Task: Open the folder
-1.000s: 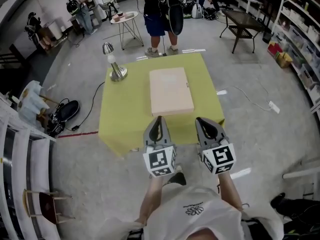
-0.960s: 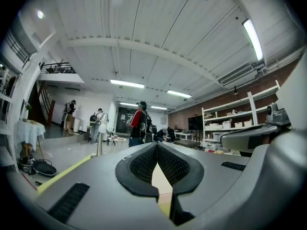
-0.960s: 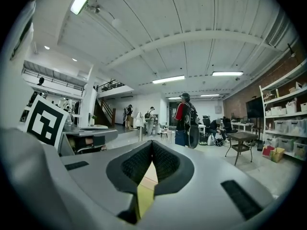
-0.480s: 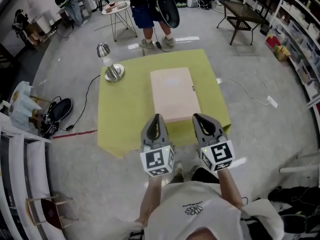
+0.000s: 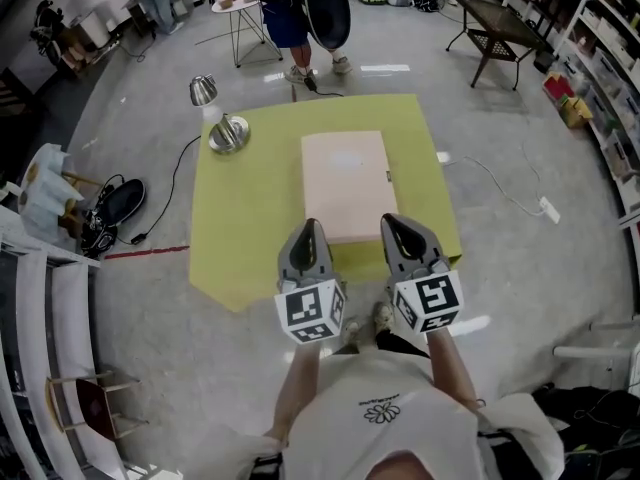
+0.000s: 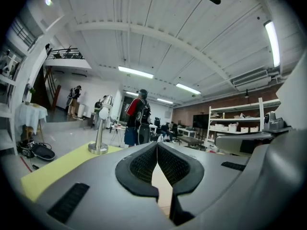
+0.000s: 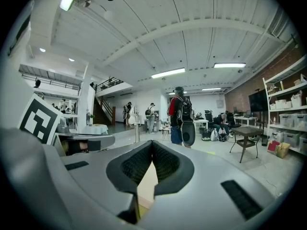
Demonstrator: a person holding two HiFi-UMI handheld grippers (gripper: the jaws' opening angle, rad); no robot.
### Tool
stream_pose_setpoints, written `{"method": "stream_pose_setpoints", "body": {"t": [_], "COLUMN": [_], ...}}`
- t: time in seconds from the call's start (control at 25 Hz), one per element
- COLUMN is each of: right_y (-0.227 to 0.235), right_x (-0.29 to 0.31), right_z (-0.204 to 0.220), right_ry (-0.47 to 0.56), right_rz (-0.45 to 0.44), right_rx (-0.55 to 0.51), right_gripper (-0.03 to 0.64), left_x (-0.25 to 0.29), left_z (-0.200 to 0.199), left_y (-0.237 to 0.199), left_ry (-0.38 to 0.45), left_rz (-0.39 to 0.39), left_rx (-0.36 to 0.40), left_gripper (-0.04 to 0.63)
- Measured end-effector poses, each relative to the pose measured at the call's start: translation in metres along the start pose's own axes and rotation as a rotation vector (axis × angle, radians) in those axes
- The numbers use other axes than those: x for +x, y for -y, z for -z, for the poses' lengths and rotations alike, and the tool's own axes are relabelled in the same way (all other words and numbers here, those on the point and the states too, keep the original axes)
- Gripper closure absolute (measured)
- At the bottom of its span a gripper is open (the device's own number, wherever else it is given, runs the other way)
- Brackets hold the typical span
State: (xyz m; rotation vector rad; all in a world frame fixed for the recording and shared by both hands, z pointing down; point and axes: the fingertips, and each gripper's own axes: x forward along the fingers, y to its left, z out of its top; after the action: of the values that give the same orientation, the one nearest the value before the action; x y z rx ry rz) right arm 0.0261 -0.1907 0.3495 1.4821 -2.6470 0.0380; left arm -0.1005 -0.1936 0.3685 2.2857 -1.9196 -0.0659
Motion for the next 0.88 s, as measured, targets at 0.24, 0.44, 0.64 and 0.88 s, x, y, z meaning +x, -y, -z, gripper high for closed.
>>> {"method": "stream_pose_setpoints", "body": {"t": [0.24, 0.44, 0.64, 0.88], "right_y": [0.025, 0.037, 0.046, 0.051], "right_x": [0.006, 0.011, 0.015, 0.019], "right_z": [-0.002, 0.010, 0.020, 0.027], "right_ry": [0.022, -0.007, -0.032, -0.047], "right_rz": [-0.010, -0.011, -0.024, -0.049], "right_rx": [0.048, 0.045, 0.059, 0.090], "right_gripper": [0.604, 0.604, 0.604, 0.604], "left_x": [0.013, 0.024, 0.038, 0.047], "left_z": [-0.006, -0.003, 0.014, 0.056], "left_y": [0.001, 0.003, 0.002, -0.015], "left_ry": [0.011, 0.007, 0.014, 0.023], "left_rz": [-0.028, -0.040, 0.071, 0.081], "left_rx": [-0.039, -0.048, -0.525, -0.883], "left_gripper": [0.580, 0.578, 0.429, 0.310]}}
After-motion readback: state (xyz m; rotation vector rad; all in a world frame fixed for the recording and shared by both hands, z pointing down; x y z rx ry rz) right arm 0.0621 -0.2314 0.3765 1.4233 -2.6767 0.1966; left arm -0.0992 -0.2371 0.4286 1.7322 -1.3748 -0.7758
